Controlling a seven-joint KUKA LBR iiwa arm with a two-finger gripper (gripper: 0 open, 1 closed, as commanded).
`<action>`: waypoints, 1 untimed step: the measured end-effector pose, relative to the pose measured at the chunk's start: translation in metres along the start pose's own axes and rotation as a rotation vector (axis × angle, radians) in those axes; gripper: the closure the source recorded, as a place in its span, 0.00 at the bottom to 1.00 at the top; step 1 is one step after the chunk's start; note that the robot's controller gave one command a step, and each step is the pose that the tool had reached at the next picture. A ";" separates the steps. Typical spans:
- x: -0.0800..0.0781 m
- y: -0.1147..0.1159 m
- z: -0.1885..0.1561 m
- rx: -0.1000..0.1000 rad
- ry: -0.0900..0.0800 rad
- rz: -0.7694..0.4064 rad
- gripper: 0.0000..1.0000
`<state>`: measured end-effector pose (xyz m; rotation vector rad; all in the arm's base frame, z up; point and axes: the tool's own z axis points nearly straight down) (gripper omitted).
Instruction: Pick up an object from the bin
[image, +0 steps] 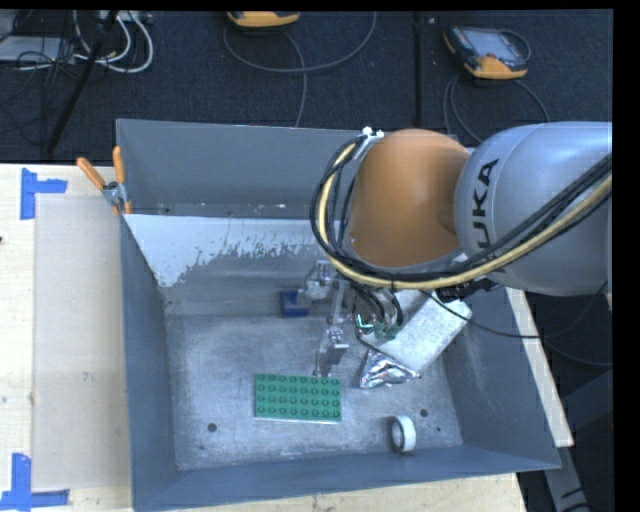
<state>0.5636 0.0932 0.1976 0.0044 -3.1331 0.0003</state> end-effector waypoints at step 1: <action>0.025 -0.006 0.127 -0.003 -0.010 0.033 0.00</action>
Offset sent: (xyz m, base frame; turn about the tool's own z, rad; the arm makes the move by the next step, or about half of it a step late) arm -0.0278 -0.0067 -0.1276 0.0328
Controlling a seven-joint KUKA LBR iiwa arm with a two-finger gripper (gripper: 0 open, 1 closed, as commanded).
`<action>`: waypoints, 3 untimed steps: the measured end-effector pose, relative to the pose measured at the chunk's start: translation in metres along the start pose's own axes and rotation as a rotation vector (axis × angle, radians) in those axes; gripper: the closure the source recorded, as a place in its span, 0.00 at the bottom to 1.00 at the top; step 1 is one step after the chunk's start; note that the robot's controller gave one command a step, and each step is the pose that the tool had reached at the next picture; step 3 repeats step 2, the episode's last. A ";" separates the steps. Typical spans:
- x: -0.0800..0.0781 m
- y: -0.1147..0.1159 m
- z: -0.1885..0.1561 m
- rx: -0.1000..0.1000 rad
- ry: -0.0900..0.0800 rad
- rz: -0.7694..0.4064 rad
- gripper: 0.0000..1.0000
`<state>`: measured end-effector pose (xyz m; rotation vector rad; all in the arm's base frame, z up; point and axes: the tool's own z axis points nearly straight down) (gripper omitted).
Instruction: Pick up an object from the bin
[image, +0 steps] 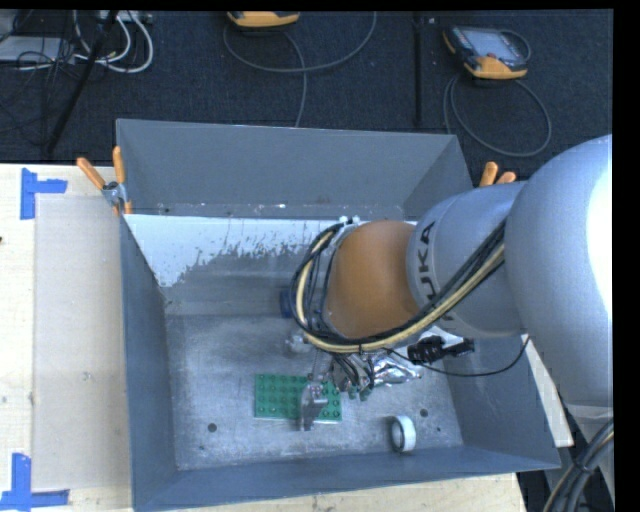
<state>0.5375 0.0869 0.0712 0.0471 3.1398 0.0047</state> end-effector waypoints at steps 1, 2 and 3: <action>0.001 0.001 -0.004 0.001 0.007 0.002 1.00; 0.021 -0.031 -0.130 0.003 -0.005 -0.048 1.00; 0.021 -0.031 -0.130 0.003 -0.005 -0.048 1.00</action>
Offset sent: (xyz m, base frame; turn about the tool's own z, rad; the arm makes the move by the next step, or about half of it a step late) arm 0.0000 0.0000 0.0000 0.0000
